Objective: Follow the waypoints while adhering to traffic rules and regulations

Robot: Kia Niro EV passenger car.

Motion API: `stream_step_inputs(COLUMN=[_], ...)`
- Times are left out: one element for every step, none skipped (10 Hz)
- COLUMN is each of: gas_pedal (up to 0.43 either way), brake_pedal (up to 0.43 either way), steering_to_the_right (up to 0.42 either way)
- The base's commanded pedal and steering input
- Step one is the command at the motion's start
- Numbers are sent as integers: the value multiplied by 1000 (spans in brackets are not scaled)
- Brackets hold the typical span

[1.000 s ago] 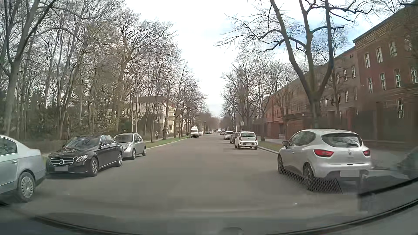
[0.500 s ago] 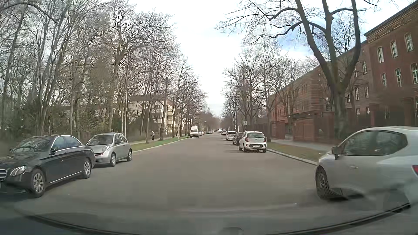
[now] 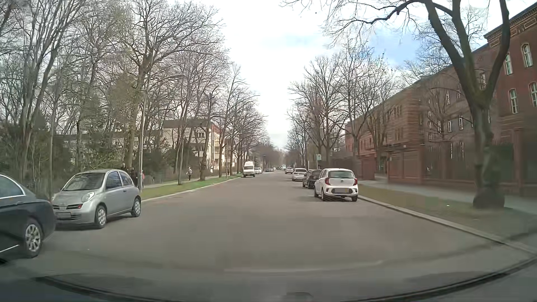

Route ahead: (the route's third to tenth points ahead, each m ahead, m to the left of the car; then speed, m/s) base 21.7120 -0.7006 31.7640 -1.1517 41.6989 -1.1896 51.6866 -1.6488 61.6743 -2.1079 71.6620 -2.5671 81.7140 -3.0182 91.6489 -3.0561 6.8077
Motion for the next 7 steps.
stream_step_inputs(gas_pedal=[0, 0, 0, 0, 0, 0, 0], brake_pedal=[0, 0, 0, 0, 0, 0, 0], steering_to_the_right=[1, 3, 3, 3, 3, 3, 3])
